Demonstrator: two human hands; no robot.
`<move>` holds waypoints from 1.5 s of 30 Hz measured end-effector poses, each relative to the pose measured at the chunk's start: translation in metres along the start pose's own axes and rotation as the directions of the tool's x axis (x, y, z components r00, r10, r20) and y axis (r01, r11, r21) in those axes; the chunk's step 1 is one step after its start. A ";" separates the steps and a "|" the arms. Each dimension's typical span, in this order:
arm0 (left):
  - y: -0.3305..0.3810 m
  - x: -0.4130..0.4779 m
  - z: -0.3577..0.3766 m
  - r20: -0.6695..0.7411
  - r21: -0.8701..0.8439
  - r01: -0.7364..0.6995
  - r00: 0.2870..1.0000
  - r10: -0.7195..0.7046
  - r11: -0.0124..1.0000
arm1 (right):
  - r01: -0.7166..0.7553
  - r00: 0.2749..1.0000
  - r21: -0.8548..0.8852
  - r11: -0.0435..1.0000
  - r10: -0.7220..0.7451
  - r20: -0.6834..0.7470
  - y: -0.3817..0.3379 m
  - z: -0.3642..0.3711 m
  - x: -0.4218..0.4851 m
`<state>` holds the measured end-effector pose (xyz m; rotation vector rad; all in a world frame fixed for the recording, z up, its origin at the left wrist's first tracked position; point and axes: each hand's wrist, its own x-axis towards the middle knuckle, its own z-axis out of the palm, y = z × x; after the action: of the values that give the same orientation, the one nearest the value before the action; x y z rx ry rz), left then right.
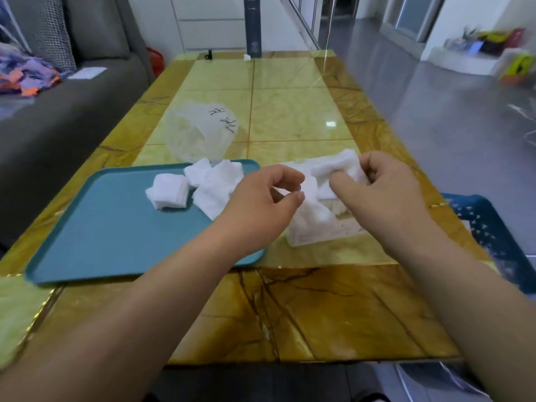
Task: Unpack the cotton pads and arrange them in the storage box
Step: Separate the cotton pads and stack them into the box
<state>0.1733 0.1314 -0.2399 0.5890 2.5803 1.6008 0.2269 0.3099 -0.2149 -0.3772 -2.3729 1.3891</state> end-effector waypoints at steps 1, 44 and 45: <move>0.002 0.001 0.006 0.009 0.075 -0.018 1.000 0.017 0.997 | 0.012 1.000 -0.084 0.996 -0.014 -0.014 0.004 -0.006 0.004; -0.079 0.007 -0.121 -0.157 0.577 0.144 0.986 -0.064 0.804 | 0.283 0.903 -0.300 0.911 -0.148 0.403 -0.045 0.140 0.009; -0.085 0.009 -0.128 -0.136 0.601 0.156 0.986 -0.092 0.784 | 0.302 0.892 -0.338 0.891 -0.139 0.430 -0.046 0.151 0.013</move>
<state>0.1103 -0.0077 -0.2533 0.3460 3.1299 0.7357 0.1474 0.1754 -0.2407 0.1000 -2.9259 0.9351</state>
